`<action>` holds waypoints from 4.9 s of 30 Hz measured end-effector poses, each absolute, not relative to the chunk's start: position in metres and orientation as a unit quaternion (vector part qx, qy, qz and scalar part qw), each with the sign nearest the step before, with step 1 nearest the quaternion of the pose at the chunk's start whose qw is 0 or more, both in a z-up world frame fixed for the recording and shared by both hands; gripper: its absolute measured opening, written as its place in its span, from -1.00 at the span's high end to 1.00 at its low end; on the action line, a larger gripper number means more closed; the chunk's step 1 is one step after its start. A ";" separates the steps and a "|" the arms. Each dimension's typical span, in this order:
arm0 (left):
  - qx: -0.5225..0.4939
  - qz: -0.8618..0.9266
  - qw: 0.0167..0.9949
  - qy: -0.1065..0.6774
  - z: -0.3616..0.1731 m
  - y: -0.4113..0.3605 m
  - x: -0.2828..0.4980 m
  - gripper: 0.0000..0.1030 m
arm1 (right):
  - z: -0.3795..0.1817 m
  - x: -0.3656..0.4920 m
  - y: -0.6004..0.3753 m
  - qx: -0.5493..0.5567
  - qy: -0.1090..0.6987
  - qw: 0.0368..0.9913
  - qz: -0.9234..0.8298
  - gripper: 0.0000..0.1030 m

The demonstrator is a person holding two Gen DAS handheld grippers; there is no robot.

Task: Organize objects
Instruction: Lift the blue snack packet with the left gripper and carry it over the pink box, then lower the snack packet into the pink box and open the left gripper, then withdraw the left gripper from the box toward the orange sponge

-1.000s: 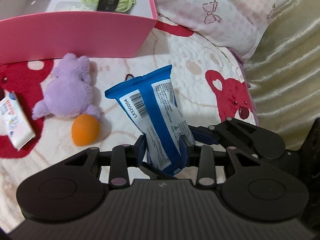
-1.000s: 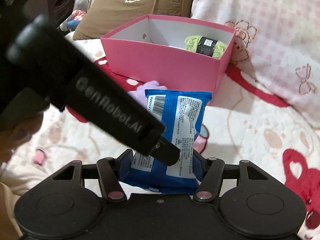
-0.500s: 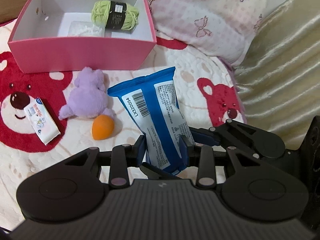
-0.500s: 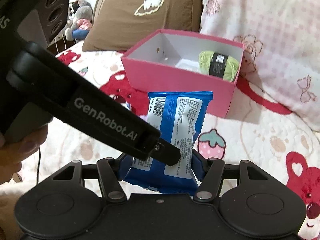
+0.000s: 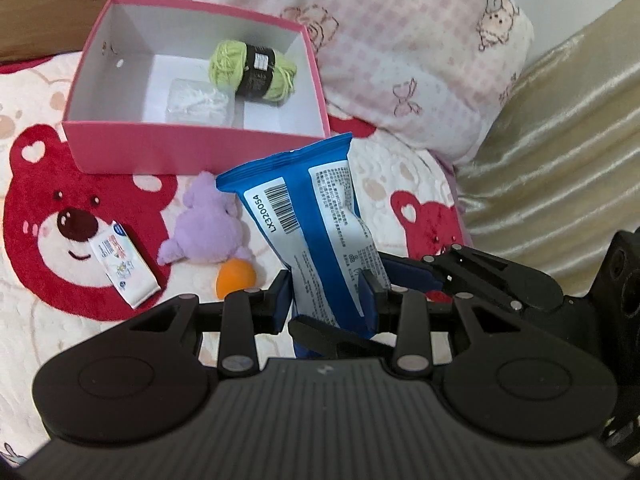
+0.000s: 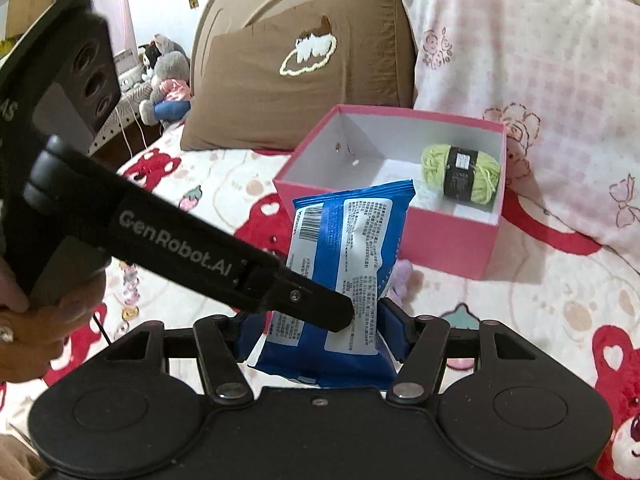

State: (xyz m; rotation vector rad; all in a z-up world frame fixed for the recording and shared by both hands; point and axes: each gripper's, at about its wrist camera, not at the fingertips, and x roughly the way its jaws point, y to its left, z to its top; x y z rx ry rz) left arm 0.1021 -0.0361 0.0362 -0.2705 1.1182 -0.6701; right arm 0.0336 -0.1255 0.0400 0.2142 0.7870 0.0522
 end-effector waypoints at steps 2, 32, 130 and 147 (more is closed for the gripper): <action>-0.127 -0.309 0.790 0.513 0.038 -0.033 0.105 0.33 | 0.043 0.039 -0.127 0.112 0.383 0.917 0.025 -0.29; -0.083 -0.250 0.838 0.479 0.089 -0.003 0.197 0.29 | 0.061 0.129 -0.125 0.170 0.322 0.930 0.047 -0.29; -0.035 -0.220 0.834 0.505 0.041 -0.019 0.199 0.01 | 0.019 0.123 -0.159 -0.052 0.408 0.907 0.085 -0.51; -0.003 -0.247 0.831 0.498 0.067 -0.037 0.151 -0.05 | 0.016 0.089 -0.132 -0.088 0.401 0.904 0.115 -0.51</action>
